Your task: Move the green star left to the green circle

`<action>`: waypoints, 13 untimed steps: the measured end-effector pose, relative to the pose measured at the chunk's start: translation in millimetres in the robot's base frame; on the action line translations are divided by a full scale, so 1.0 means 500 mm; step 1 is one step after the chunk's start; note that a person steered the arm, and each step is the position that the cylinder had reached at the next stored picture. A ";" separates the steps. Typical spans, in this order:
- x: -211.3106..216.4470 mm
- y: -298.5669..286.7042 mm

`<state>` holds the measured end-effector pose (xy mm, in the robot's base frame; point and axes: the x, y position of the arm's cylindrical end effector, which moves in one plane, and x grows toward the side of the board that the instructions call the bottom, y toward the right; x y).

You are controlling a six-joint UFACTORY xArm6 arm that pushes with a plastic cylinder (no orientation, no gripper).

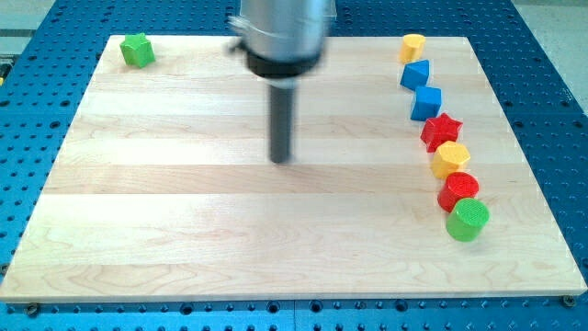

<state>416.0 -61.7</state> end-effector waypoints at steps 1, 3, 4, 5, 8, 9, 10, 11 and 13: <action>-0.106 -0.324; -0.357 -0.425; -0.300 -0.220; -0.220 -0.019; -0.433 -0.272; -0.288 -0.102; -0.068 0.046; 0.016 0.111; -0.136 0.068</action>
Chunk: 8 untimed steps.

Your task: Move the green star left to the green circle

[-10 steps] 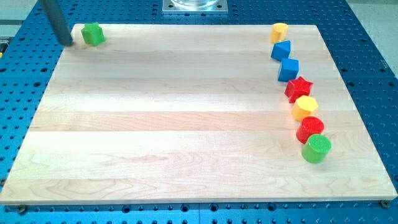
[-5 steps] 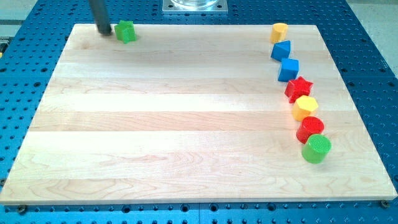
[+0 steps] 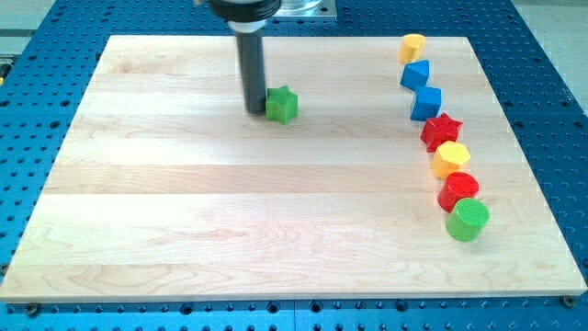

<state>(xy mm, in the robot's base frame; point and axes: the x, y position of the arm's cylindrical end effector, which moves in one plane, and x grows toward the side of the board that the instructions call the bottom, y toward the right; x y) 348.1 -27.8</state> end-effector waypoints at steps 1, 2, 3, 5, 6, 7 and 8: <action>0.042 0.176; 0.156 0.253; 0.165 0.246; 0.176 0.292; 0.270 0.298; 0.233 0.264; 0.233 0.337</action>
